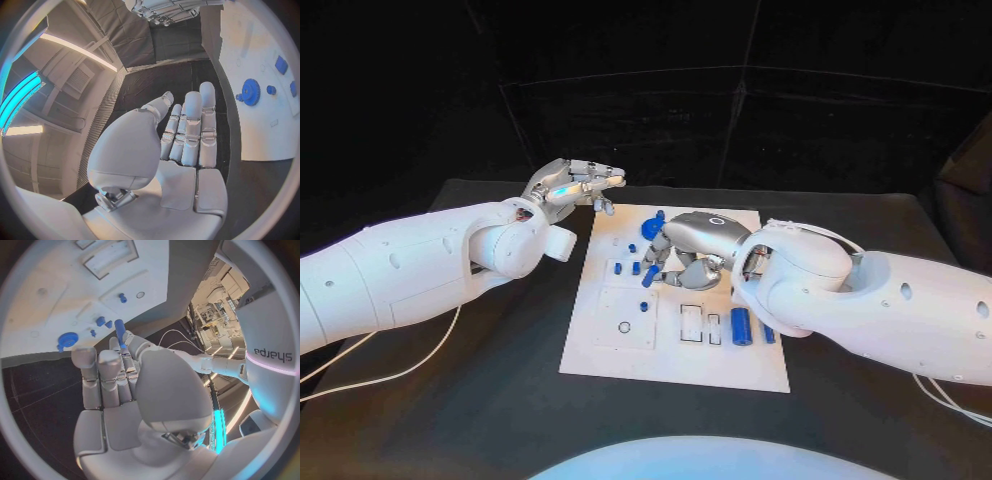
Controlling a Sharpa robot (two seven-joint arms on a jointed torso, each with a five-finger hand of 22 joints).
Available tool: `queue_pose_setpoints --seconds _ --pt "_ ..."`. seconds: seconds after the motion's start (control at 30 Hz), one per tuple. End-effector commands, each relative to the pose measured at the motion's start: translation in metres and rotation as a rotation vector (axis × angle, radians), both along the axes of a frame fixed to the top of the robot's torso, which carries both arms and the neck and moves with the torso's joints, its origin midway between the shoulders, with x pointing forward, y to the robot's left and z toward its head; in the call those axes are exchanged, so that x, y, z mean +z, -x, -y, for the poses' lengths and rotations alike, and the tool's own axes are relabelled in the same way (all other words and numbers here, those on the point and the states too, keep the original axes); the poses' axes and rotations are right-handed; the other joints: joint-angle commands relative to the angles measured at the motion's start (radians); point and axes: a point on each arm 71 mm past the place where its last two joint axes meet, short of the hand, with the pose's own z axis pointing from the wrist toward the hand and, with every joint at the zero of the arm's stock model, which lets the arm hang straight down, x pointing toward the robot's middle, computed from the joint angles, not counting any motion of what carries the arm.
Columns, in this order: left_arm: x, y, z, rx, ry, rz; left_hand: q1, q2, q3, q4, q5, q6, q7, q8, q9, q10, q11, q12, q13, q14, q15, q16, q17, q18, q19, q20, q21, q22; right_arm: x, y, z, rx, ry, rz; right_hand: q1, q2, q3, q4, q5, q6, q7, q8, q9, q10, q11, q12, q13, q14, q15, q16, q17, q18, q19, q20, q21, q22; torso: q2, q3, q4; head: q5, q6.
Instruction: Assemble the parts on the task board
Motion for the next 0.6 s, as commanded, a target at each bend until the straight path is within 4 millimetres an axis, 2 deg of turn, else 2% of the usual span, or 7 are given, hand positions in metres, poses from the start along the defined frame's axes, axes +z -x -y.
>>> queue_pose_setpoints --seconds 0.03,0.23,0.6 --pt "0.002 0.0 0.003 -0.012 0.011 0.004 0.003 -0.004 -0.002 -0.005 0.002 -0.005 0.001 0.005 0.0 -0.002 0.002 0.004 -0.001 -0.007 0.003 -0.005 -0.001 0.005 -0.001 -0.003 -0.007 -0.001 -0.004 0.004 -0.012 0.065 -0.015 -0.009 -0.004 -0.001 0.007 0.0 0.001 0.007 -0.001 -0.005 0.0 0.007 0.002 -0.007 0.0 0.009 0.0 0.007 0.001 -0.013 0.004 -0.001 0.004 0.001 0.001 -0.0006 0.0009 0.009 -0.005" --pt "0.002 0.0 0.004 -0.015 0.012 0.004 0.004 -0.004 -0.002 -0.005 0.002 -0.006 0.001 0.005 0.0 -0.002 0.002 0.004 -0.001 -0.007 0.003 -0.005 -0.002 0.005 -0.001 -0.003 -0.007 -0.002 -0.026 0.012 -0.029 0.123 0.027 -0.032 -0.004 -0.001 0.01 0.0 0.003 0.007 -0.001 -0.006 0.0 0.007 0.002 -0.008 0.0 0.009 0.0 0.009 0.003 -0.013 0.004 -0.001 0.005 0.002 0.0 0.0013 -0.0033 0.026 -0.013" --pt "0.002 0.0 0.008 -0.022 0.014 0.003 0.004 -0.004 -0.002 -0.005 0.002 -0.006 0.001 0.005 0.0 -0.002 0.002 0.004 -0.001 -0.007 0.003 -0.005 -0.002 0.005 -0.001 -0.003 -0.007 -0.002 -0.046 0.017 -0.044 0.163 0.074 -0.046 -0.004 -0.001 0.012 -0.001 0.004 0.006 0.0 -0.007 -0.001 0.006 0.003 -0.01 0.0 0.009 0.0 0.009 0.003 -0.013 0.004 -0.001 0.005 0.002 0.0 0.0017 -0.0025 0.035 -0.02"
